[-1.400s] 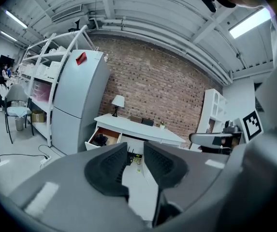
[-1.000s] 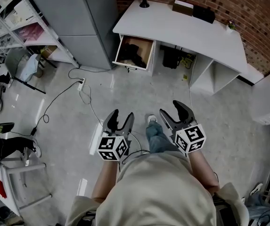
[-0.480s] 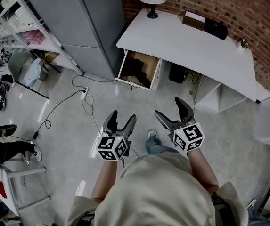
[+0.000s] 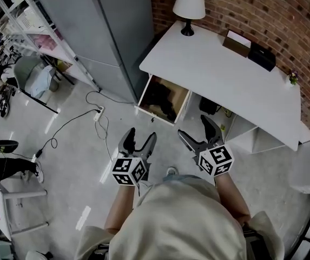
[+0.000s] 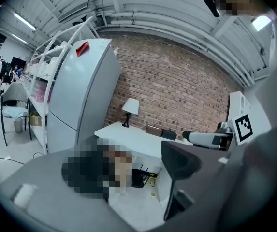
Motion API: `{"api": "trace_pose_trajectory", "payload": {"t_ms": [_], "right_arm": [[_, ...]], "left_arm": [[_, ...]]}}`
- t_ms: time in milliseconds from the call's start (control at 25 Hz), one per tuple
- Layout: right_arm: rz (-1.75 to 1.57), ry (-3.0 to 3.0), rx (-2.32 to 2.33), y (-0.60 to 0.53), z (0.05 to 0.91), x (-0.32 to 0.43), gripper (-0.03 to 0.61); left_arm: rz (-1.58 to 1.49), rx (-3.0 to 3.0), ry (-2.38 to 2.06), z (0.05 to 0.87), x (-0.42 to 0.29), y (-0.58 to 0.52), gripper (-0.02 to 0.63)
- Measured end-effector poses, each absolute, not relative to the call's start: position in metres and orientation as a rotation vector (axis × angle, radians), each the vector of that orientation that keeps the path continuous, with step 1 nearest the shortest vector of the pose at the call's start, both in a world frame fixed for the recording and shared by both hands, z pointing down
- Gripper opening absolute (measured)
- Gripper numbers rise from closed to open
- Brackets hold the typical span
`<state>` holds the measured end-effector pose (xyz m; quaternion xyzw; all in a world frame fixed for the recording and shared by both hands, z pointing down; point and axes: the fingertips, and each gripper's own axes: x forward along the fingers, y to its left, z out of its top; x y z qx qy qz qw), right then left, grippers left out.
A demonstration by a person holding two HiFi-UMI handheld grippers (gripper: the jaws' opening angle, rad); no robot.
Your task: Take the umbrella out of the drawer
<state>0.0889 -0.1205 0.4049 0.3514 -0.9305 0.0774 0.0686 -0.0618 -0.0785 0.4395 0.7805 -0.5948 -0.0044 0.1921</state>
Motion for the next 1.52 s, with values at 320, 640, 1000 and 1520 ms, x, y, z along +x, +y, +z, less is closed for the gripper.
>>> {"api": "trace_pose_trajectory", "payload": {"t_ms": [320,640,1000,1520], "right_arm": [[0.269,-2.822,0.959,-0.161,0.413,0.073,0.396],[0.336,-2.755,0.907,-0.185,0.448,0.043,0.396],[0.38,-2.651,0.92,-0.244,0.493,-0.002,0.396],[0.542,-2.387,0.918,-0.345,0.642,-0.054,0.396]], "left_arm": [[0.003,2.11,-1.747,0.445,-0.074,-0.106,0.342],[0.046,2.038,-1.732,0.473,-0.097,-0.119,0.342],[0.072,2.035,-1.666,0.499,-0.136,-0.18,0.342],[0.157,2.001,-1.516,0.568,-0.164,-0.256,0.342]]}}
